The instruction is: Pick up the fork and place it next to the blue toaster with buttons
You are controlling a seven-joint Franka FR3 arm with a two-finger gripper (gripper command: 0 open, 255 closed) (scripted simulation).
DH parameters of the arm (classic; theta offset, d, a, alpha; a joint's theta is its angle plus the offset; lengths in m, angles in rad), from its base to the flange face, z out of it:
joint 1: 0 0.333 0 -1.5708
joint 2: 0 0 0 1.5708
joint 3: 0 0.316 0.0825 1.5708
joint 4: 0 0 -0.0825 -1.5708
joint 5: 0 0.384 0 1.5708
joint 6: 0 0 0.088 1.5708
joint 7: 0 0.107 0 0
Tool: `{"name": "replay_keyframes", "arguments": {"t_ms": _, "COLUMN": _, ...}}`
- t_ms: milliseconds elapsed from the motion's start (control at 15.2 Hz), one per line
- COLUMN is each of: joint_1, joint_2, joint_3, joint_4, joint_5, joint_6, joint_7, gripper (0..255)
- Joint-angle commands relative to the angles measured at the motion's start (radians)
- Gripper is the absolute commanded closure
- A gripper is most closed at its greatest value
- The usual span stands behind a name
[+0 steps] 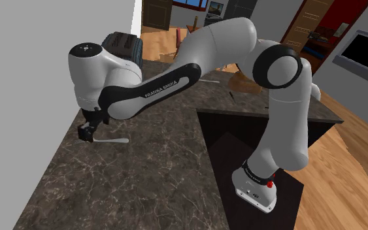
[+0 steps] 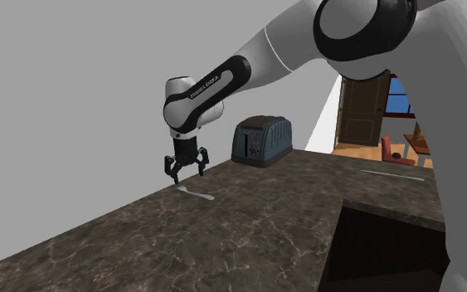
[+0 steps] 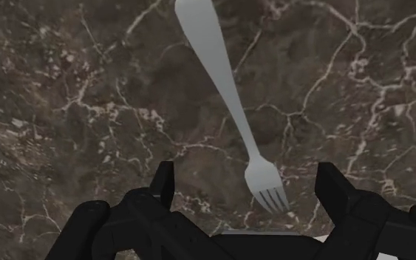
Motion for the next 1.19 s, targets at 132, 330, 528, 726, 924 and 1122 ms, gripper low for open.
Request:
{"name": "replay_keyframes", "arguments": {"t_ms": 132, "joint_1": 0.038, "joint_2": 0.083, "joint_3": -0.008, "joint_4": 0.079, "joint_5": -0.032, "joint_6": 0.001, "joint_7": 0.011, "gripper": 0}}
{"name": "replay_keyframes", "arguments": {"t_ms": 330, "joint_1": 0.039, "joint_2": 0.105, "joint_3": -0.015, "joint_4": 0.074, "joint_5": -0.042, "joint_6": 0.027, "joint_7": 0.016, "gripper": 0}}
{"name": "replay_keyframes", "arguments": {"t_ms": 528, "joint_1": 0.042, "joint_2": 0.134, "joint_3": -0.024, "joint_4": 0.071, "joint_5": -0.054, "joint_6": 0.058, "joint_7": 0.023, "gripper": 0}}
{"name": "replay_keyframes", "arguments": {"t_ms": 726, "joint_1": 0.042, "joint_2": 0.134, "joint_3": -0.024, "joint_4": 0.071, "joint_5": -0.054, "joint_6": 0.058, "joint_7": 0.023, "gripper": 0}}
{"name": "replay_keyframes", "arguments": {"t_ms": 924, "joint_1": 0.042, "joint_2": 0.134, "joint_3": -0.024, "joint_4": 0.071, "joint_5": -0.054, "joint_6": 0.058, "joint_7": 0.023, "gripper": 0}}
{"name": "replay_keyframes", "arguments": {"t_ms": 1122, "joint_1": 0.042, "joint_2": 0.134, "joint_3": -0.024, "joint_4": 0.071, "joint_5": -0.054, "joint_6": 0.058, "joint_7": 0.023, "gripper": 255}}
